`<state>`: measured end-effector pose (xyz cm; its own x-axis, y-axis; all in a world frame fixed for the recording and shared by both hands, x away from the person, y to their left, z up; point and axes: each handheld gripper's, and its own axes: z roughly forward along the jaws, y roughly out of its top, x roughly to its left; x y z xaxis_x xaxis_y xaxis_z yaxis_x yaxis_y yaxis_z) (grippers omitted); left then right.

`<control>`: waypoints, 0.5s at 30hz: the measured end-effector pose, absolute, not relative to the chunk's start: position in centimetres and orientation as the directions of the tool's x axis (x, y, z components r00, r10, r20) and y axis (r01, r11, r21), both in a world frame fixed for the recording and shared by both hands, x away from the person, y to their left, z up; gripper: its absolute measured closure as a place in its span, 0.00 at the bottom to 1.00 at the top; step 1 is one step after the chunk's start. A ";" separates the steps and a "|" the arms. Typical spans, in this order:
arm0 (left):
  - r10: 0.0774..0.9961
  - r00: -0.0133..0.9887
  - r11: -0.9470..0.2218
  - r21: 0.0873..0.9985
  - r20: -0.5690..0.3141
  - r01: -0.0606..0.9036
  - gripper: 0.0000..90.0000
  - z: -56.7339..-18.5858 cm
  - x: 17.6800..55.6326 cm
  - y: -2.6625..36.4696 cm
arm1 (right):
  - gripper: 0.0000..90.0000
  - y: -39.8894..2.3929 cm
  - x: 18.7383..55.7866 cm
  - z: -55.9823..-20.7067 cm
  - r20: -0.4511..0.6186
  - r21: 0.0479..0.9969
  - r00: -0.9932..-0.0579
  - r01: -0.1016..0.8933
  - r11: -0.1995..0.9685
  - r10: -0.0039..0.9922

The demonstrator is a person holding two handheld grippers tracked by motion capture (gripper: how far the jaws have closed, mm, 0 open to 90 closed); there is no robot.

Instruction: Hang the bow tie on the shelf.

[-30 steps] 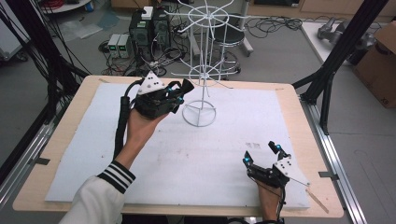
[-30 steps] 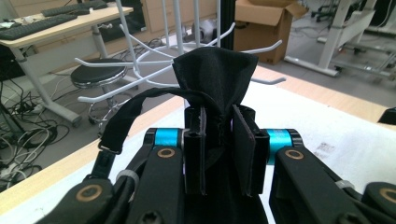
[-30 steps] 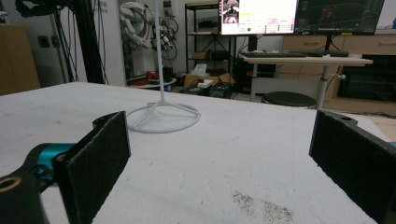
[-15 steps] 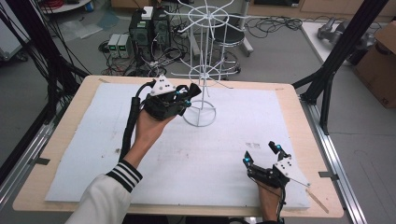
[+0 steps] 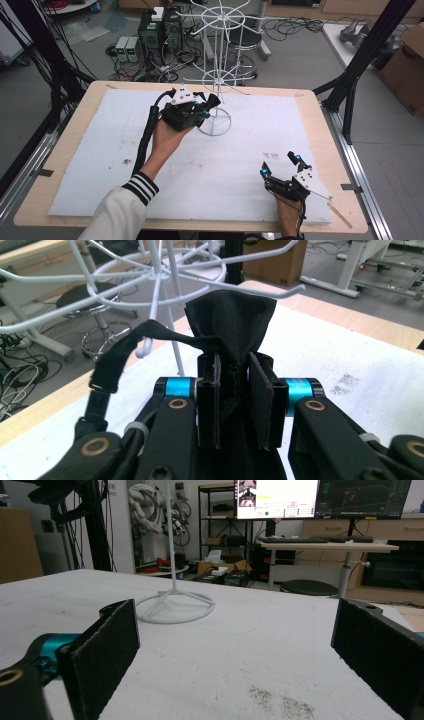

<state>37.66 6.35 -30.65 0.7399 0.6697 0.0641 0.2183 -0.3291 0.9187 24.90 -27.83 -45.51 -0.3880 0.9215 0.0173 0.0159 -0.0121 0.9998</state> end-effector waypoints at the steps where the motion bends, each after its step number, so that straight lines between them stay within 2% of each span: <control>1: 0.672 0.738 -0.331 0.916 0.060 0.228 0.83 -30.8 37.7 6.2 | 0.05 -27.8 24.9 -45.5 0.019 1.000 -0.389 0.020 -0.012 0.921; 7: 0.681 0.730 -0.319 0.920 0.056 0.227 0.83 -31.4 37.7 6.1 | 0.05 -27.8 24.9 -45.5 0.020 1.000 -0.388 0.016 -0.014 0.921; 11: 0.700 0.713 -0.300 0.917 0.026 0.262 0.77 -32.3 37.8 6.6 | 0.05 -27.8 24.9 -45.5 0.022 1.000 -0.390 0.015 -0.018 0.921; 12: 0.707 0.707 -0.297 0.916 0.021 0.270 0.71 -32.5 37.7 6.7 | 0.05 -27.8 24.9 -45.5 0.021 1.000 -0.389 0.015 -0.016 0.921; 13: 0.713 0.701 -0.281 0.922 0.014 0.267 0.55 -32.7 37.6 7.2 | 0.05 -27.8 24.9 -45.5 0.019 1.000 -0.389 0.020 -0.012 0.921; 14: 0.713 0.701 -0.281 0.922 0.014 0.267 0.49 -32.7 37.6 7.2 | 0.05 -27.8 24.9 -45.5 0.018 1.000 -0.388 0.019 -0.012 0.921; 15: 0.711 0.703 -0.275 0.925 0.012 0.261 0.49 -32.8 37.5 7.4 | 0.05 -27.8 24.9 -45.5 0.018 1.000 -0.388 0.019 -0.012 0.921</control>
